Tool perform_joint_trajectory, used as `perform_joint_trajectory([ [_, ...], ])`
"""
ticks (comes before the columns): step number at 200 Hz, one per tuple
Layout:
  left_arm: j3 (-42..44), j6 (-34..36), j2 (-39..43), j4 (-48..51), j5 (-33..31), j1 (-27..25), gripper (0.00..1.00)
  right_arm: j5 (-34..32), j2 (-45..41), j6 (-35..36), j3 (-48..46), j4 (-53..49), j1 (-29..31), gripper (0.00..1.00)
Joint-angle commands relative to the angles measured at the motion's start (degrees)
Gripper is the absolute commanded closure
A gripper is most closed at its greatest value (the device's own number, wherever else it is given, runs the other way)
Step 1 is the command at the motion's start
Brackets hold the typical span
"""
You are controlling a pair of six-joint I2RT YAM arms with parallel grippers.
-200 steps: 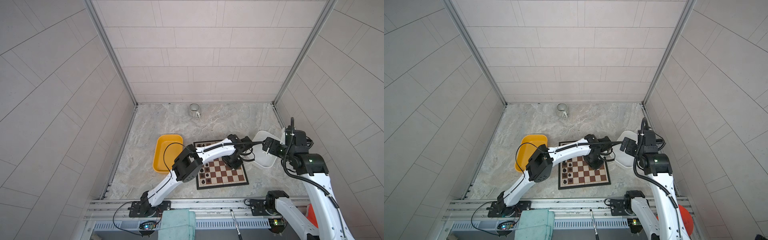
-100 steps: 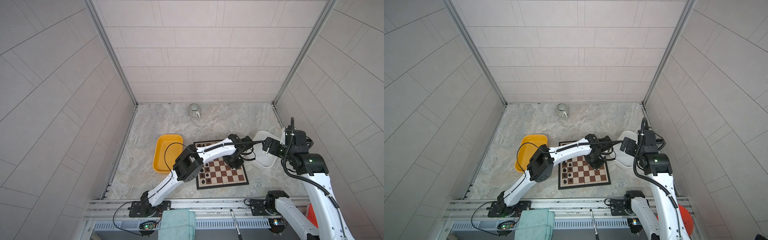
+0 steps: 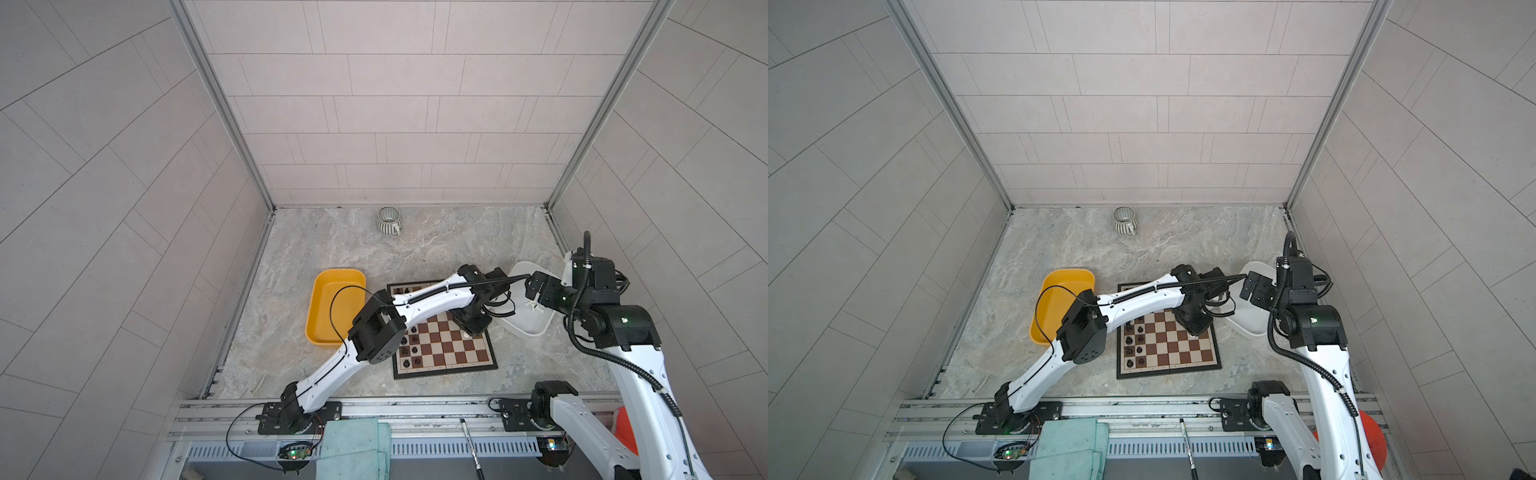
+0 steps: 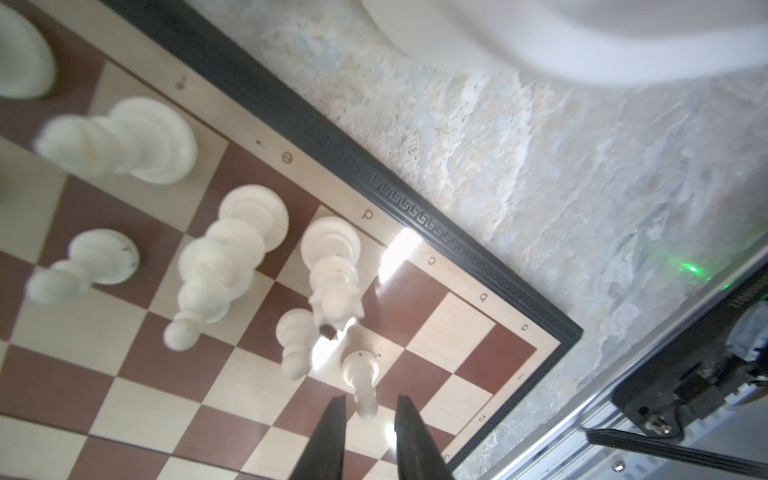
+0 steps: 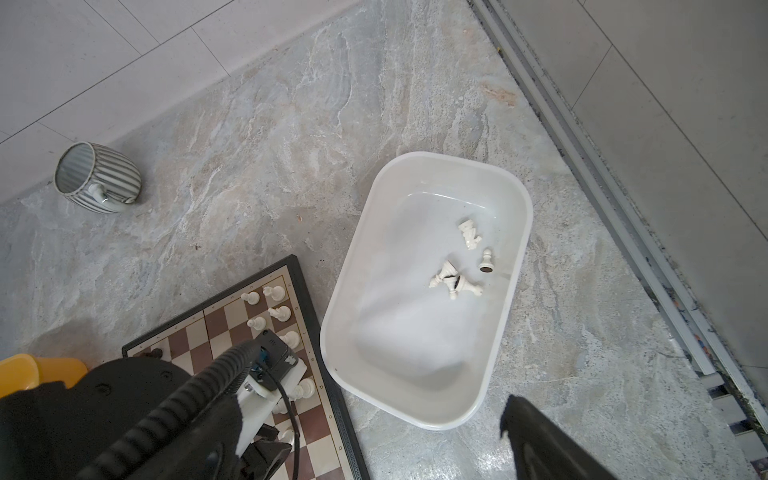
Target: Set up the chess pieces on the board
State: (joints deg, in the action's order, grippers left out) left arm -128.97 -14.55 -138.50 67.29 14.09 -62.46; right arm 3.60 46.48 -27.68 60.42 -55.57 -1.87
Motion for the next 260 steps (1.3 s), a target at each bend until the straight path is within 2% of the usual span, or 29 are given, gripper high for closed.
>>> perform_joint_trajectory([
  [1, -3.0, -0.2, 6.7, 3.5, 1.0, 0.9, 0.7, -0.5, 0.7, -0.7, 1.4, -1.1, 0.3, 0.01],
  [23, -0.9, -0.5, 12.4, 3.0, 2.4, 2.9, 0.66, -0.1, 2.2, -1.4, 2.2, -0.9, -0.5, 0.03],
  [42, 3.2, -0.9, 18.3, -0.1, 6.5, 5.8, 0.62, 0.5, 4.4, -1.8, 2.3, 0.2, -1.2, 0.07],
  [66, 8.2, -0.5, 25.8, -3.8, 12.3, 9.2, 0.59, -3.3, 8.3, -0.6, 1.1, 3.0, -2.8, 0.11],
  [87, 21.6, -0.2, 35.4, -12.0, 14.2, 12.4, 0.49, -1.5, 15.1, 0.3, -1.8, 9.7, -7.0, 0.29],
  [106, 35.2, -0.6, 44.1, -19.2, 17.2, 16.4, 0.44, -3.6, 23.0, 1.0, -3.0, 14.9, -9.3, 0.42],
  [128, 49.9, -2.6, 52.6, -28.8, 20.4, 20.9, 0.41, -4.3, 33.0, -0.5, -1.2, 17.3, -11.4, 0.43],
  [143, 55.5, -3.1, 55.8, -32.2, 21.5, 23.6, 0.38, -4.5, 39.5, 0.4, 2.4, 16.6, -11.8, 0.43],
  [170, 59.3, -2.6, 57.3, -34.0, 24.8, 26.3, 0.38, -5.7, 48.0, 2.8, 5.3, 17.2, -12.1, 0.43],
  [204, 61.0, -0.5, 57.9, -33.9, 24.3, 26.4, 0.39, -9.0, 52.5, 5.1, 6.1, 17.1, -13.3, 0.43],
  [260, 61.3, -0.2, 57.6, -34.1, 25.3, 26.4, 0.39, -0.6, 57.3, 6.4, 7.4, 19.1, -16.5, 0.41],
])
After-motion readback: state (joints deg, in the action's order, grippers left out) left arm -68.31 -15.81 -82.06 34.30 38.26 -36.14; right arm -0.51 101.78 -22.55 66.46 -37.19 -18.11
